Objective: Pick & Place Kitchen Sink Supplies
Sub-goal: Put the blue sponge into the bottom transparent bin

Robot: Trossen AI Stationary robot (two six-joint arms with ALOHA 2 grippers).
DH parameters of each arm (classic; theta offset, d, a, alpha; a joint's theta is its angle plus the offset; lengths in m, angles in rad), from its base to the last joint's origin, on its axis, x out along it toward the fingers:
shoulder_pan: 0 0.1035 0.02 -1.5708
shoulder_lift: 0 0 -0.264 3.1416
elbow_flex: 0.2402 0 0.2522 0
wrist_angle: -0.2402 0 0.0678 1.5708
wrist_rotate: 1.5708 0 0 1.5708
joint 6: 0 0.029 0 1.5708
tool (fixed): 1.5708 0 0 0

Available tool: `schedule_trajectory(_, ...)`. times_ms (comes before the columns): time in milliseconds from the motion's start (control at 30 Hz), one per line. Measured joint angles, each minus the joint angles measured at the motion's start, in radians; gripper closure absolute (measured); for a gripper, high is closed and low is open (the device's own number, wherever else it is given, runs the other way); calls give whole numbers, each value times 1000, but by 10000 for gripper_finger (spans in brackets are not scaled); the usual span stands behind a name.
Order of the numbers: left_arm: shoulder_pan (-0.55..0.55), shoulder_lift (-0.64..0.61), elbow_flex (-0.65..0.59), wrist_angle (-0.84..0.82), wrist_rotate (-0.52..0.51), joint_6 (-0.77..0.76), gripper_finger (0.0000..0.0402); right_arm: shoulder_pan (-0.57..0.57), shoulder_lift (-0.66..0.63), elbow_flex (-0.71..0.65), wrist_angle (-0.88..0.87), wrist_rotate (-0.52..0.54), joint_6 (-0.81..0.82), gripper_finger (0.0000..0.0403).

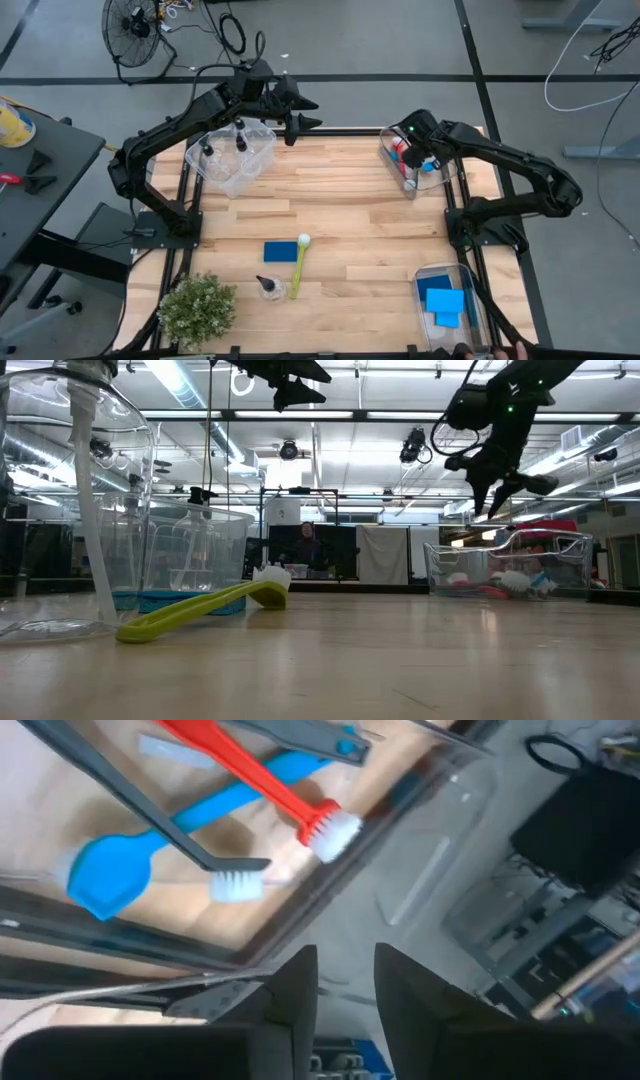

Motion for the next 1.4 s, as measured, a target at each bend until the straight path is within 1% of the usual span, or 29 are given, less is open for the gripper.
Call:
schedule_trajectory(133,0,0,0,0,0,0,138,9,-53,0,19,-24,63,300)
schedule_trajectory(233,0,0,0,0,0,0,138,38,-99,0,33,-120,130,300)
schedule_trajectory(300,0,0,0,-1,0,0,138,62,-121,0,65,-190,210,300)
schedule_trajectory(400,0,0,0,-4,0,0,138,96,-148,0,145,-237,340,300)
schedule_trajectory(500,0,0,0,-7,0,0,138,132,-159,0,242,-263,491,300)
schedule_trajectory(600,0,0,0,-7,33,0,138,164,-160,0,335,-332,677,300)
schedule_trajectory(733,0,0,0,-21,111,0,138,196,-160,0,445,-506,944,300)
schedule_trajectory(833,-6,0,0,-65,126,2,138,215,-159,0,525,-619,1145,300)
schedule_trajectory(867,-7,0,0,-86,123,9,139,223,-154,0,554,-636,1207,300)
schedule_trajectory(933,-8,0,0,-129,119,24,141,250,-142,1,589,-636,1307,300)
schedule_trajectory(1000,-13,0,0,-162,113,25,150,277,-121,1,608,-635,1348,300)
schedule_trajectory(1100,-21,0,0,-197,112,36,175,321,-82,1,611,-635,1343,300)
schedule_trajectory(1267,-34,-17,1,-287,125,121,224,372,-10,1,611,-635,1342,300)
schedule_trajectory(1400,-31,-24,0,-402,124,177,258,394,47,1,624,-633,1379,300)
